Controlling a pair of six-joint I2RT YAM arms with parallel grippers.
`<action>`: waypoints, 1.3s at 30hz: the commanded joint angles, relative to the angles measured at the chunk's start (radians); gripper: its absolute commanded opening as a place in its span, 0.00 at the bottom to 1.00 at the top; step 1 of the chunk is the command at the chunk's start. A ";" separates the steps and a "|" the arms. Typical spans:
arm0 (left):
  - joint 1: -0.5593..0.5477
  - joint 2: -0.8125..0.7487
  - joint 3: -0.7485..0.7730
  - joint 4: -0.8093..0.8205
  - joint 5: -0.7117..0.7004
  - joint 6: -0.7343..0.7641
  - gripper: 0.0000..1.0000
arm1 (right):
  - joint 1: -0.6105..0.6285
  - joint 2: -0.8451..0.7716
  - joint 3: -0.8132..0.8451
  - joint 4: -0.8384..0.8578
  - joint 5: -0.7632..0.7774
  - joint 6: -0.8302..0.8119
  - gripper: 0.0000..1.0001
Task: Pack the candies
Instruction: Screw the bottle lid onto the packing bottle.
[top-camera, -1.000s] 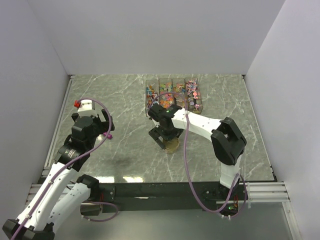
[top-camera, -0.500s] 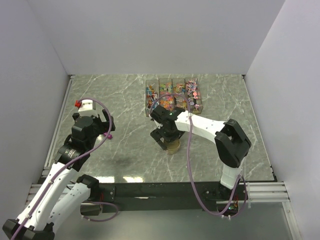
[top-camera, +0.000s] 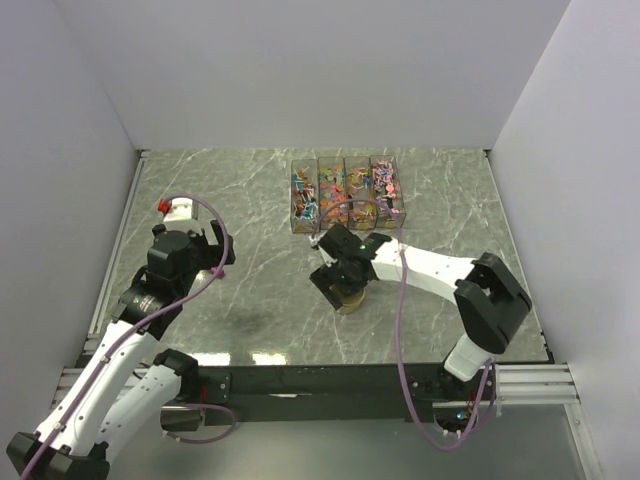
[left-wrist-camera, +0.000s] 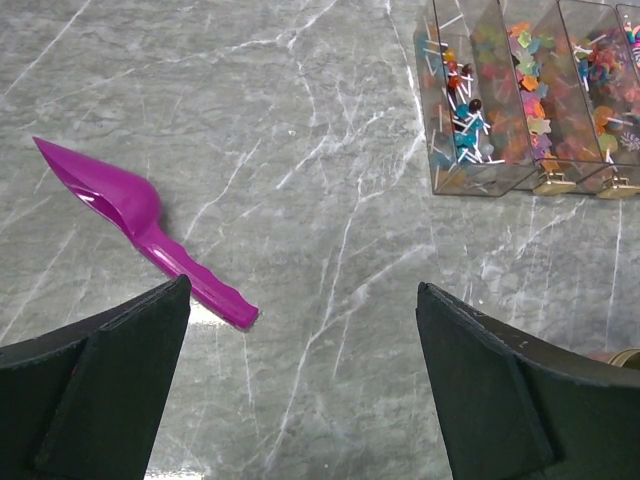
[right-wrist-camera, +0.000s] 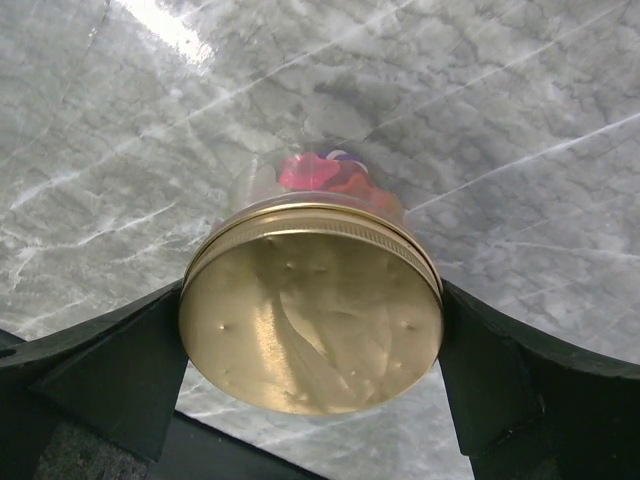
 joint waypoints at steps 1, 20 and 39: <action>0.005 0.002 0.002 0.038 0.034 0.015 0.99 | -0.008 -0.089 -0.070 0.158 -0.022 -0.001 1.00; -0.076 0.175 -0.152 0.256 0.570 -0.381 0.95 | -0.015 -0.230 -0.275 0.453 -0.202 0.031 1.00; -0.179 0.184 -0.261 0.350 0.553 -0.535 0.95 | -0.052 -0.284 -0.247 0.556 -0.127 0.149 1.00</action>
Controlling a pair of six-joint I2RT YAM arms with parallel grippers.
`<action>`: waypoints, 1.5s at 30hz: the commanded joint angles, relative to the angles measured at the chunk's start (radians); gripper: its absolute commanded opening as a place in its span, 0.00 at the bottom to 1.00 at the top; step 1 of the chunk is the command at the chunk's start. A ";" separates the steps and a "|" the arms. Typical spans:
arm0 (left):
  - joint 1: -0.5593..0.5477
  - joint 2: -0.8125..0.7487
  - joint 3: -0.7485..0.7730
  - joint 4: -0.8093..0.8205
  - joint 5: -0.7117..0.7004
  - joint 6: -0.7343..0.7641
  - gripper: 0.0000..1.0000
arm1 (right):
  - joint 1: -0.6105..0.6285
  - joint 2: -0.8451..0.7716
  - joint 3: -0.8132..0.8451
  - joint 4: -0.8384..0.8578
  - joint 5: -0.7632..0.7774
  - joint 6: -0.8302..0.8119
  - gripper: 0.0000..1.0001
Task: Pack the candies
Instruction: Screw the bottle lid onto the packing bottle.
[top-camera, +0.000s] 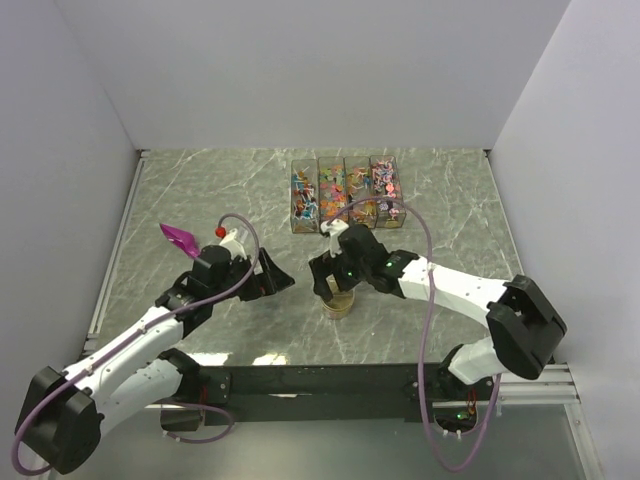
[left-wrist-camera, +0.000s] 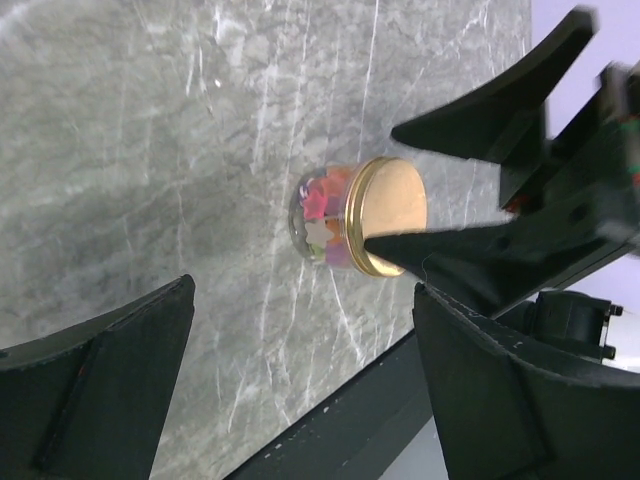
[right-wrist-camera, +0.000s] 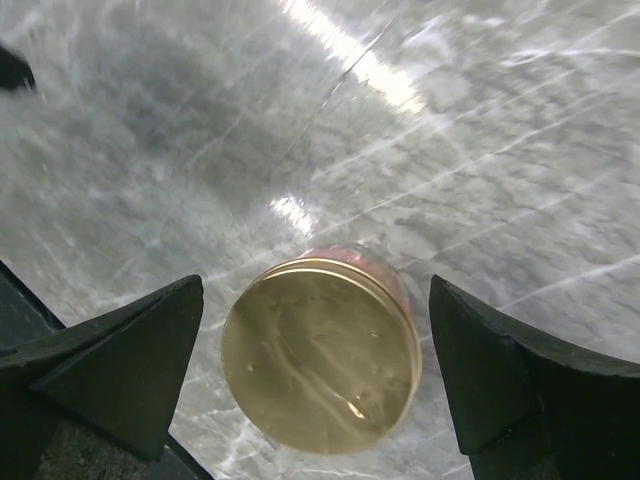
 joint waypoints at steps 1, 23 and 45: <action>-0.024 -0.007 -0.016 0.070 0.004 -0.041 0.94 | -0.031 -0.070 0.035 0.038 0.048 0.064 1.00; -0.282 0.491 0.204 0.252 -0.084 -0.101 0.51 | -0.246 -0.483 -0.377 0.115 -0.195 0.442 0.82; -0.245 0.712 0.415 0.191 -0.332 0.001 0.13 | -0.244 -0.178 -0.384 0.436 -0.283 0.532 0.52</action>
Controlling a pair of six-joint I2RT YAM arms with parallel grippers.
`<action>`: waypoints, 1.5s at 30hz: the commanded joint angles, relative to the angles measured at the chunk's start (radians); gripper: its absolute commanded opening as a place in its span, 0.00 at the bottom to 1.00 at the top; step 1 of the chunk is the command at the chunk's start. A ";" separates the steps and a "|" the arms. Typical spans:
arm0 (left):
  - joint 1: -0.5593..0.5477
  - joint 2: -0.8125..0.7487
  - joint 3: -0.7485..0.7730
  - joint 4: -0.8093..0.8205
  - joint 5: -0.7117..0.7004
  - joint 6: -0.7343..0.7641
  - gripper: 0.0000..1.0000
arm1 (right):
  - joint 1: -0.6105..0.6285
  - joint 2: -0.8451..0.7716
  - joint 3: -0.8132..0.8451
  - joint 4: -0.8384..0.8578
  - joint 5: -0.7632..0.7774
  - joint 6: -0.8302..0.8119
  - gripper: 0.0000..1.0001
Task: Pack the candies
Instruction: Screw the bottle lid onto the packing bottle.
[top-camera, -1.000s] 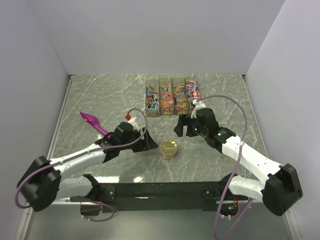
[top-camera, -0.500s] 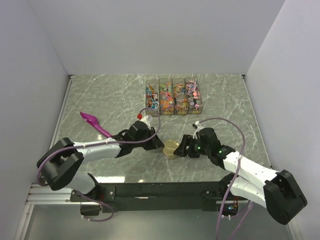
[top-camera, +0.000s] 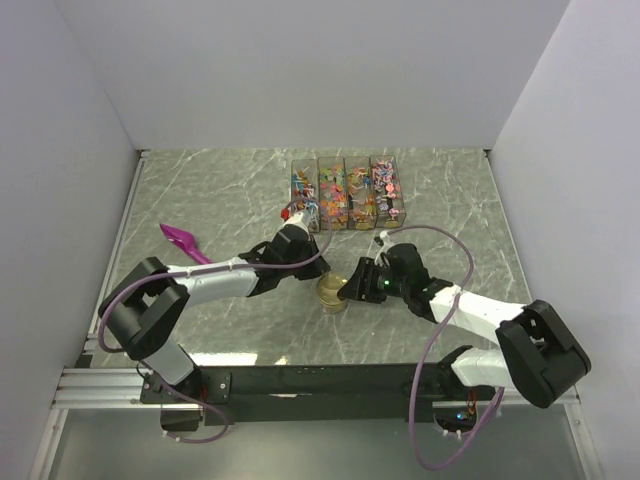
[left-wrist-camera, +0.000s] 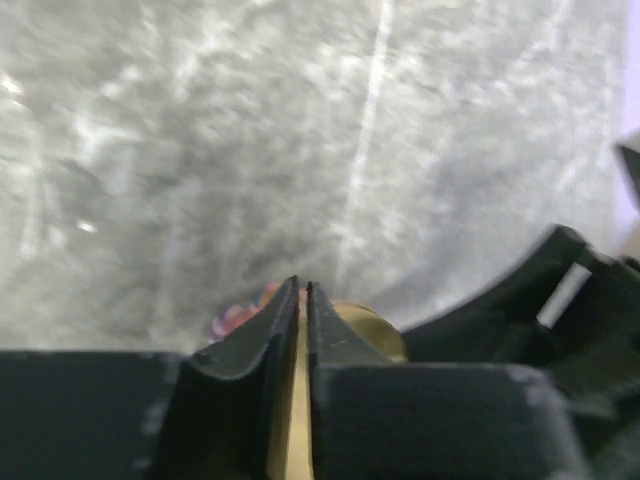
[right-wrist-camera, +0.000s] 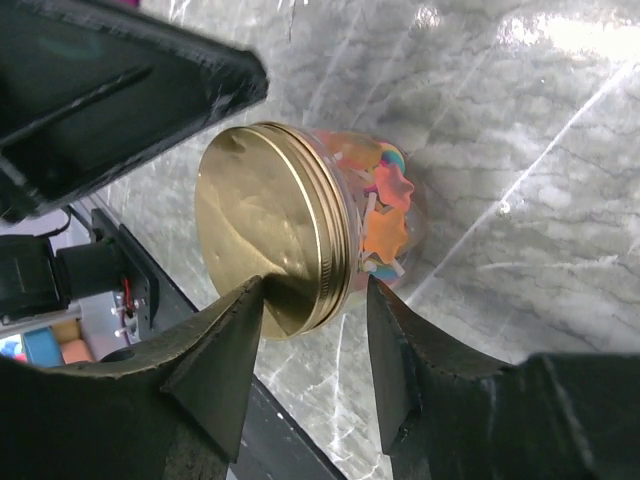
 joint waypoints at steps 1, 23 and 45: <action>0.022 0.008 0.057 -0.039 -0.086 0.086 0.16 | 0.004 0.006 0.056 0.038 0.011 -0.010 0.52; 0.007 -0.833 -0.431 0.090 -0.368 0.301 0.99 | 0.135 -0.187 0.171 -0.388 0.123 -0.175 0.72; 0.007 -0.969 -0.532 0.126 -0.369 0.376 0.99 | 0.218 0.154 0.153 0.110 0.092 0.077 0.67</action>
